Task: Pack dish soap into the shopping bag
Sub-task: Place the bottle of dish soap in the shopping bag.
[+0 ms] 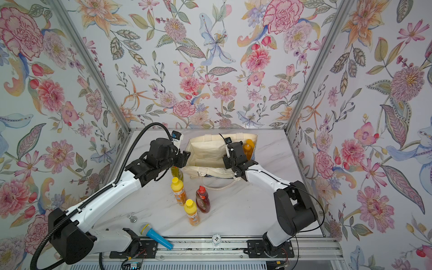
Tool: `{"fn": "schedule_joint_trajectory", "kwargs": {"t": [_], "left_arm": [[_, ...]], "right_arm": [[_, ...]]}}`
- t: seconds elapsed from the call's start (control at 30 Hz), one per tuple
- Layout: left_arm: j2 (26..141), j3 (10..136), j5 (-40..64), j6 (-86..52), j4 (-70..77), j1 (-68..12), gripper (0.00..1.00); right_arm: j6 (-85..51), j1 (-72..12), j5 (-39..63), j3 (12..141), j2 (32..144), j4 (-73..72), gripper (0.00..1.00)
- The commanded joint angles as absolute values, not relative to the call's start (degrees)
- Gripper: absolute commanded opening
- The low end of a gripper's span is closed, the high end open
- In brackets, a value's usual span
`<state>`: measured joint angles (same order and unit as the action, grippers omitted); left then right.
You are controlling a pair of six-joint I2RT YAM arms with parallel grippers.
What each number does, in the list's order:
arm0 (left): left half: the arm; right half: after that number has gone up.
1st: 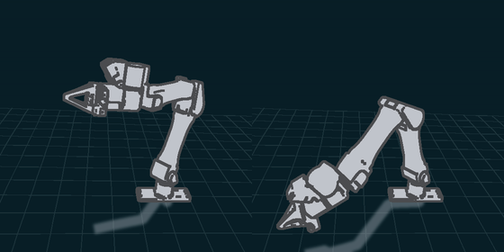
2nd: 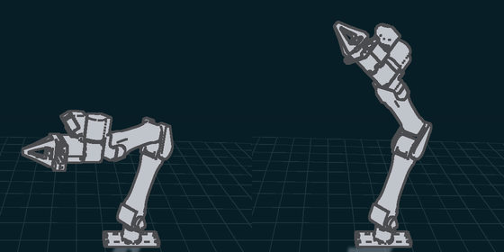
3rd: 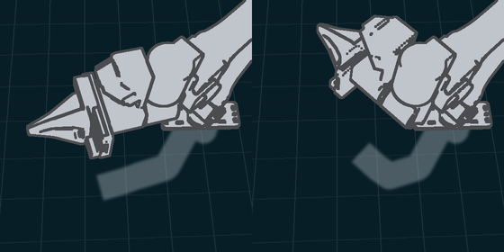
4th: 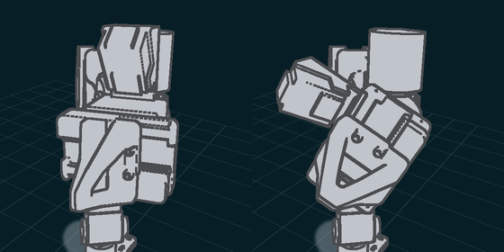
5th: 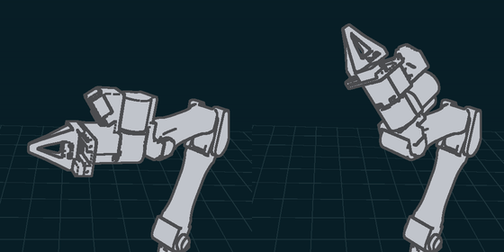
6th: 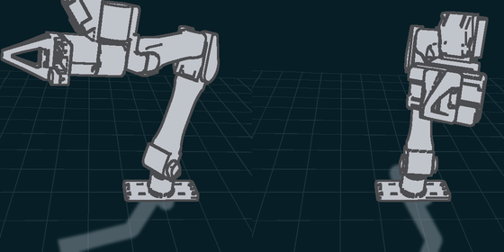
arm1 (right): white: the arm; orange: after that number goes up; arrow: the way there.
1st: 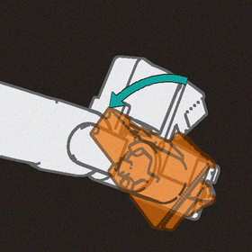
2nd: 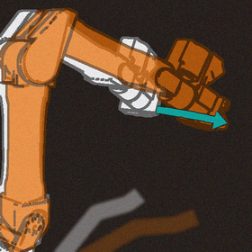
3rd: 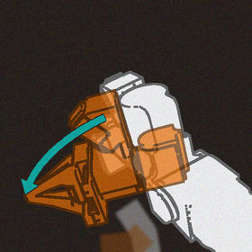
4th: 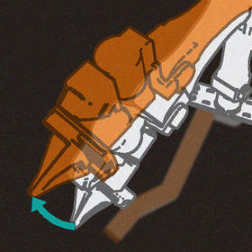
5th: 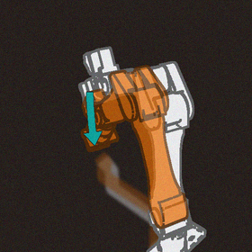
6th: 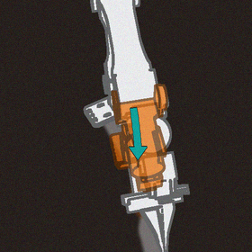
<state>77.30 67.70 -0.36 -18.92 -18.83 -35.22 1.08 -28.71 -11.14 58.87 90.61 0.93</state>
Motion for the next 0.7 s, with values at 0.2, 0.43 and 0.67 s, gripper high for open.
{"fn": "schedule_joint_trajectory", "kwargs": {"t": [0.2, 0.43, 0.67], "left_arm": [[80.6, 72.3, 1.2, -15.9, -22.7, -35.7, 0.00], [81.3, 79.6, -0.1, -13.6, -28.7, -35.7, 0.00], [80.5, 82.3, -4.1, -13.1, -32.3, -35.7, 0.00]], "right_arm": [[0.9, -30.8, -11.9, 58.8, 86.2, -6.2, 0.04], [3.9, -30.0, -14.7, 59.3, 90.4, -4.7, 0.04], [4.9, -28.5, -17.7, 58.5, 93.0, -1.1, 0.05]]}}
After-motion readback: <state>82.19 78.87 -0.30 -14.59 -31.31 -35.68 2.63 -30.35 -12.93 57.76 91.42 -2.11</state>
